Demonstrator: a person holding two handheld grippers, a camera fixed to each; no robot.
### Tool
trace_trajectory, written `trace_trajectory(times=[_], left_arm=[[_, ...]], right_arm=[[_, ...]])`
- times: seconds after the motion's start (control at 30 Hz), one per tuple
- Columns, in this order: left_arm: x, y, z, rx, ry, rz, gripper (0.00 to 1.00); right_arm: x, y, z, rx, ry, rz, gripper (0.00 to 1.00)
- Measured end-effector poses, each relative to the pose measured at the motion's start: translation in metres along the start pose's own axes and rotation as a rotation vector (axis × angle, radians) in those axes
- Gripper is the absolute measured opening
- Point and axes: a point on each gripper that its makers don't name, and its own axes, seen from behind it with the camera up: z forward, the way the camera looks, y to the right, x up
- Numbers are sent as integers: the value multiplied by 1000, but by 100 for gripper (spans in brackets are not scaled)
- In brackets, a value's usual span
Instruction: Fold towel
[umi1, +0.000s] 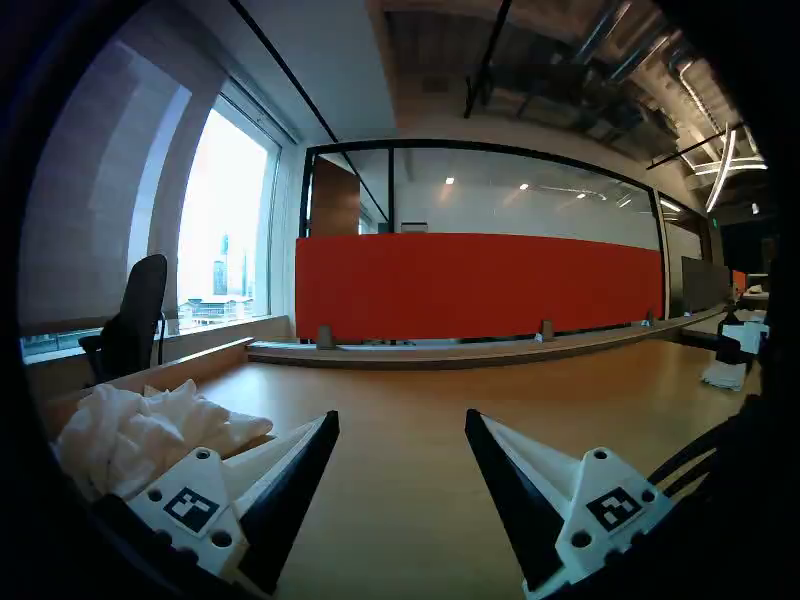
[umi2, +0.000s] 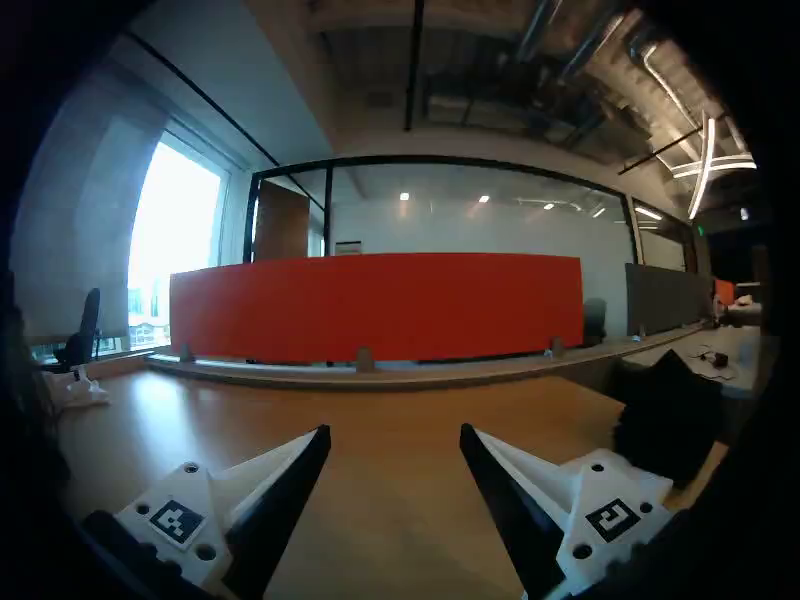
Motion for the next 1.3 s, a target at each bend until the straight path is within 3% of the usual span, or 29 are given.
trace_trajectory(times=[0.5, 1.3], left_arm=[[0, 0, 0, 0, 0, 0, 94], [0, 0, 0, 0, 0, 0, 94]], right_arm=[[-17, -2, 1, 5, -15, -17, 100], [-8, -4, -4, 3, -7, -26, 100]])
